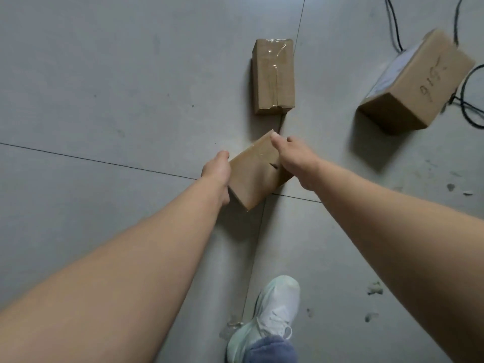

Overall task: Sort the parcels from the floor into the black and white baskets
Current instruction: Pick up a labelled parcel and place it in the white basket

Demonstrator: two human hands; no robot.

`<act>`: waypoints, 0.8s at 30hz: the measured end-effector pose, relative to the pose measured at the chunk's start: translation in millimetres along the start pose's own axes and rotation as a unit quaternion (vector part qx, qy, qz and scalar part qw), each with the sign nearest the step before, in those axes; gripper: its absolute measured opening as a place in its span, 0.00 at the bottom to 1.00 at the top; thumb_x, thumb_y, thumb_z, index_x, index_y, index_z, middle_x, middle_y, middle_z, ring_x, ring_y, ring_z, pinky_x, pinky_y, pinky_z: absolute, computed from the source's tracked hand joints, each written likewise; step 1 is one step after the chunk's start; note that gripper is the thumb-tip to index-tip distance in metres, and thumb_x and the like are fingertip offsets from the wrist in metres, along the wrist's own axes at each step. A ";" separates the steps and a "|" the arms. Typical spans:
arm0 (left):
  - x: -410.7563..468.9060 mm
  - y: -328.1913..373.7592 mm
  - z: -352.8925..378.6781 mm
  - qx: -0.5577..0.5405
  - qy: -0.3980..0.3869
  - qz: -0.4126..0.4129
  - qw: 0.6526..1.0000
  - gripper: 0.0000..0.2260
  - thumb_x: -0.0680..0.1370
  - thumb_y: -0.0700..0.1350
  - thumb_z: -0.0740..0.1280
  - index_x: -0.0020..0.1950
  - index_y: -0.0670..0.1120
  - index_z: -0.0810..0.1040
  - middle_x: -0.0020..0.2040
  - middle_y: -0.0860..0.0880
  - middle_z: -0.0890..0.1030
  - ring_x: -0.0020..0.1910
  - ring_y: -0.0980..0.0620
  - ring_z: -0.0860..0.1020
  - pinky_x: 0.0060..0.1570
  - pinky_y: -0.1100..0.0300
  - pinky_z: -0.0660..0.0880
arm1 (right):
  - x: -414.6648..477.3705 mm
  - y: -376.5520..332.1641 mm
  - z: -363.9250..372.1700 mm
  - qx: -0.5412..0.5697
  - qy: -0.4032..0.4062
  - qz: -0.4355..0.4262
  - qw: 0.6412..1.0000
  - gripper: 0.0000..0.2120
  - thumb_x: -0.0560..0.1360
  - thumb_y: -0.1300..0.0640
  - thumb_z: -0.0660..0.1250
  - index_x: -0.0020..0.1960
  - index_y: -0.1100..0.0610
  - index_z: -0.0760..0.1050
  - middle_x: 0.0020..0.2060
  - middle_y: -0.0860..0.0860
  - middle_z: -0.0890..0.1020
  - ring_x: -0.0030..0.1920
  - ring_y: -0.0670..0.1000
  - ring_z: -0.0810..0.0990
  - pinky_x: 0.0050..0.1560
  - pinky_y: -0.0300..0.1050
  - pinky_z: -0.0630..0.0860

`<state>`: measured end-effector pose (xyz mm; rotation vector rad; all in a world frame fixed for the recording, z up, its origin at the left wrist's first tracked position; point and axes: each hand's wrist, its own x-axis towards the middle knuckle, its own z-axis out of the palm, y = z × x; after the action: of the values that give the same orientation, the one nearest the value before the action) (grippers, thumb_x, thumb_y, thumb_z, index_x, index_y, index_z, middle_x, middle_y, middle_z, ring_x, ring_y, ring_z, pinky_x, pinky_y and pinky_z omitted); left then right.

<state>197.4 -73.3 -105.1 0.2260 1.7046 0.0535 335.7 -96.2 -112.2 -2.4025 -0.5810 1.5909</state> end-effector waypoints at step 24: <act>-441.5 254.8 -144.9 -0.117 0.034 0.325 0.938 0.13 0.76 0.51 0.65 0.42 0.43 0.80 0.44 0.46 0.84 0.38 0.48 0.80 0.39 0.56 0.78 | -369.1 -353.4 -181.5 0.261 0.123 -0.159 0.944 0.22 0.76 0.40 0.60 0.55 0.58 0.75 0.51 0.54 0.80 0.49 0.53 0.78 0.42 0.44 0.72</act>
<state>142.0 110.3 389.0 0.6060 1.6099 0.7579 300.7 73.2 401.7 -1.9493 -0.4068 1.1139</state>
